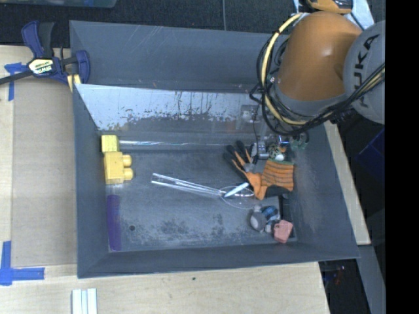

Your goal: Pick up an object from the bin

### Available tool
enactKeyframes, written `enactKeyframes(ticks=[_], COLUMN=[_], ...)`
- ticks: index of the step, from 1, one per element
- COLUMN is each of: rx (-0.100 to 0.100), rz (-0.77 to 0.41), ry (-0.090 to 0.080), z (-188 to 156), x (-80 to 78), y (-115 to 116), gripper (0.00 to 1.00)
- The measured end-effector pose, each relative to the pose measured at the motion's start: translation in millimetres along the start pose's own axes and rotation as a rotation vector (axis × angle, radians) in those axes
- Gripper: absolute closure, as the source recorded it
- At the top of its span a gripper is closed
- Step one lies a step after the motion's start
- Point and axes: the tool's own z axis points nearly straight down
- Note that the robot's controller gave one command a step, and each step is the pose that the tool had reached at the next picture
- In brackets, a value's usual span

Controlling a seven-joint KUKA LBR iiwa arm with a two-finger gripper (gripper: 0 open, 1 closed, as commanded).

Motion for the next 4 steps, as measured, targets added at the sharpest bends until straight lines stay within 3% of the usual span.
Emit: enactKeyframes(ticks=[1, 2, 3, 4], rx=[0.001, 0.000, 0.002, -0.003], rz=[-0.001, 0.079, 0.138, 0.594], ry=[-0.005, 0.000, -0.009, 0.001], z=[94.0, 129.4, 103.0, 129.8], x=[-4.1, -2.4, -18.7, -17.9], y=[-52.7, -61.3, -77.4, -68.6], gripper=[0.00, 0.00, 0.00, 0.00])
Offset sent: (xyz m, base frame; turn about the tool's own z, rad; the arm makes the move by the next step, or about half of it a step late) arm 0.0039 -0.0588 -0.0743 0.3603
